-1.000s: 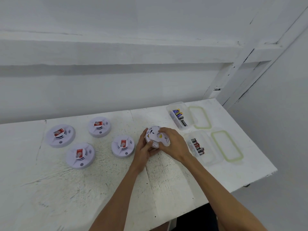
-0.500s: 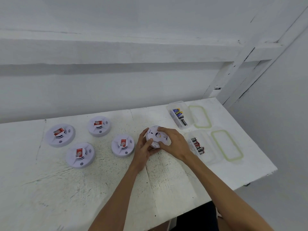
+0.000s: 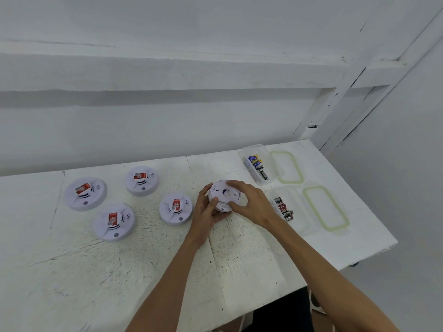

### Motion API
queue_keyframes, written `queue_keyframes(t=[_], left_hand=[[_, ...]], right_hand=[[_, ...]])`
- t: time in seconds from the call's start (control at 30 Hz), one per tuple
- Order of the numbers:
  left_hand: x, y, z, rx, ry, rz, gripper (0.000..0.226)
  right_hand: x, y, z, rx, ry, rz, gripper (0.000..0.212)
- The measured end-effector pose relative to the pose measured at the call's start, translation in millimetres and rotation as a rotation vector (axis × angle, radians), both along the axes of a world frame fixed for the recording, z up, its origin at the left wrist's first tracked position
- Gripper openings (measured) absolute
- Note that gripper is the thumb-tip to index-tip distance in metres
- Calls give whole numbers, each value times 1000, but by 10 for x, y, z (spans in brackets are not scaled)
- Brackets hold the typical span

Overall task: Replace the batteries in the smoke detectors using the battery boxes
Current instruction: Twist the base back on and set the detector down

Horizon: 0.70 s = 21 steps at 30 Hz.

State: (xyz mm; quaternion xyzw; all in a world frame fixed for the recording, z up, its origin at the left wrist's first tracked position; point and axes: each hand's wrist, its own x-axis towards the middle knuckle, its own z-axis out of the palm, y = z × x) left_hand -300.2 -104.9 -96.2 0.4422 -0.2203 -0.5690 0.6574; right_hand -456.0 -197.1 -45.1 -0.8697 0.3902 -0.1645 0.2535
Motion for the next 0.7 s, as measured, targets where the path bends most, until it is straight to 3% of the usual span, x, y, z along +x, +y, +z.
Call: queue_keyframes(t=[0.5,0.7], left_hand=[[4,14,7,-4,-32,7,40],[-14,13,-14,-4,-78,27,39]], right_hand=[[-6,54,-1,13,-68,-8,58],[11,84,-49,189,-215,-70,59]])
